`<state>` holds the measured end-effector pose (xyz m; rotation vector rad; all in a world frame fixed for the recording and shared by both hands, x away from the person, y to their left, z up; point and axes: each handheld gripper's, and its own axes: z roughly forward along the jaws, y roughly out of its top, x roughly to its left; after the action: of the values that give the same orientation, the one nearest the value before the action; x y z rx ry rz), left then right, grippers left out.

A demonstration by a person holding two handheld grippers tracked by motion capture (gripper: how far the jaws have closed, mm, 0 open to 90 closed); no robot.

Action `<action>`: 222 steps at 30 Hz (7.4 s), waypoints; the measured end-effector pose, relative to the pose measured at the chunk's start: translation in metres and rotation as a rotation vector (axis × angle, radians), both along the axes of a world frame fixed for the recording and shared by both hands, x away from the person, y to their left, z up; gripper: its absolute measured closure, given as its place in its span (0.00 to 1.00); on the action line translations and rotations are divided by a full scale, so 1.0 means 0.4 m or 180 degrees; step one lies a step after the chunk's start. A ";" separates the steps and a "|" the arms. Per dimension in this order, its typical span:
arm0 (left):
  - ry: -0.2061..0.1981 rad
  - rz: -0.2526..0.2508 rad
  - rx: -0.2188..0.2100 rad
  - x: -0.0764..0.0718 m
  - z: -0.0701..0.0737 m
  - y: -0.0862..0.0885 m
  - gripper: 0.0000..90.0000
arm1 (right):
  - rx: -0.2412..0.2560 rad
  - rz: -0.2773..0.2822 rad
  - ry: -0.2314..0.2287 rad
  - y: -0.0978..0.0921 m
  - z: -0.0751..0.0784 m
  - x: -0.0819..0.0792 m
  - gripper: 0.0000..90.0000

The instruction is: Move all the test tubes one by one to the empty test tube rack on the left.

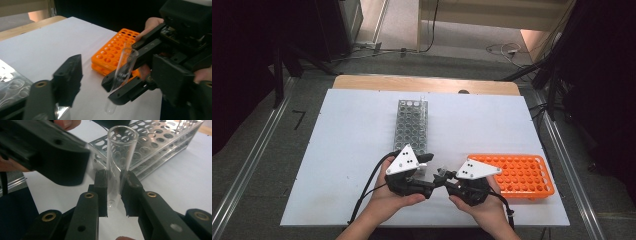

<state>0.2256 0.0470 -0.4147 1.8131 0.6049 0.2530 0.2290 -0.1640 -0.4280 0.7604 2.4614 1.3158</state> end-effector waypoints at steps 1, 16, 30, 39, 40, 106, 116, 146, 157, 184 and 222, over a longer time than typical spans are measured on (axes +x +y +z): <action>-0.0017 -0.0005 0.0015 -0.002 0.000 -0.002 0.33 | -0.0005 0.0019 0.0003 0.003 -0.001 -0.001 0.82; -0.0093 -0.0087 0.0102 -0.009 -0.003 -0.012 0.78 | -0.0043 0.0123 0.0025 0.017 -0.007 -0.008 0.82; -0.0072 -0.0043 0.0091 -0.004 0.007 -0.007 0.83 | -0.0017 0.0138 0.0051 0.011 -0.005 -0.006 0.78; -0.0077 0.0086 -0.0025 0.021 0.033 0.025 0.83 | 0.0060 0.0219 0.0034 -0.012 0.006 -0.005 0.47; -0.0074 0.0102 -0.0044 0.025 0.037 0.028 0.83 | 0.0093 0.0202 0.0051 -0.017 0.008 -0.003 0.44; -0.0165 0.1249 0.0034 0.418 0.003 0.064 0.83 | 0.0453 -0.0118 0.0047 -0.267 0.031 0.059 0.00; 0.0011 0.1208 0.0224 0.418 -0.017 0.056 0.83 | 0.0441 -0.0144 0.0072 -0.271 0.028 0.061 0.00; 0.0282 0.1014 0.0319 0.407 -0.024 0.062 0.61 | 0.0368 -0.0198 0.0088 -0.279 0.016 0.071 0.00; 0.0204 0.1050 0.0042 0.350 0.009 0.094 0.28 | 0.0368 -0.0230 0.0081 -0.288 0.016 0.075 0.00; 0.0092 0.0628 -0.0125 0.080 0.035 0.133 0.00 | 0.0270 -0.0287 0.0295 -0.320 -0.024 0.105 0.00; 0.0194 0.0630 0.0017 0.016 -0.024 0.138 0.00 | -0.0199 -0.0089 0.0325 -0.275 -0.094 0.097 0.79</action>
<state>0.2321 0.1024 -0.4244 1.7724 0.8288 0.3336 0.2678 -0.2740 -0.4656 0.8635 2.5477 1.2126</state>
